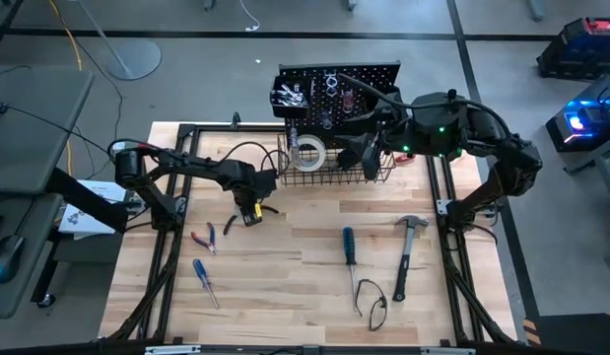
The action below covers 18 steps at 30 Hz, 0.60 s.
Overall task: Hang tools onto peg board
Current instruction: Put the black plier in the right black bin on the pegboard
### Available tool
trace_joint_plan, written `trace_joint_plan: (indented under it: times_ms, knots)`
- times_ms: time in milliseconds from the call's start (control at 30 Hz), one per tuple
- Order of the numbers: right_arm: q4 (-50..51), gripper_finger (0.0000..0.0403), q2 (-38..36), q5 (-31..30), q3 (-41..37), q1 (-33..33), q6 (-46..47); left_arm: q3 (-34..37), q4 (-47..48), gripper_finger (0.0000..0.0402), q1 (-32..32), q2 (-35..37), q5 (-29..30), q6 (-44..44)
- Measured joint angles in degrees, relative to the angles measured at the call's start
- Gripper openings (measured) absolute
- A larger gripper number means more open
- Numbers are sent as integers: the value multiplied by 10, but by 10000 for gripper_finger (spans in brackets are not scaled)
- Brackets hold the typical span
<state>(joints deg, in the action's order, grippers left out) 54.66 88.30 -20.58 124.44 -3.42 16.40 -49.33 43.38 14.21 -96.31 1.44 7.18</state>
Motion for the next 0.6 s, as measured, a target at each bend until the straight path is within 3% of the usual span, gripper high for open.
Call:
trace_joint_plan:
  times_ms: [67, 133, 200, 433, 600]
  knots:
    - [1, 197, -2, 0, 0, 0, -3, -2, 3, 97, 0, 34, 0, -2]
    - [1, 197, -6, 0, 0, 0, -4, -5, 7, 34, 4, 77, 5, 0]
    - [-1, 197, -8, 0, 0, 0, -4, -7, 20, 3, 11, 118, -5, 3]
    - [0, 197, -10, 0, 0, 0, -2, -7, 67, 4, 25, 264, -37, 20]
    - [0, 197, -10, 0, 0, 0, -4, -7, 84, 3, 37, 316, -31, -8]
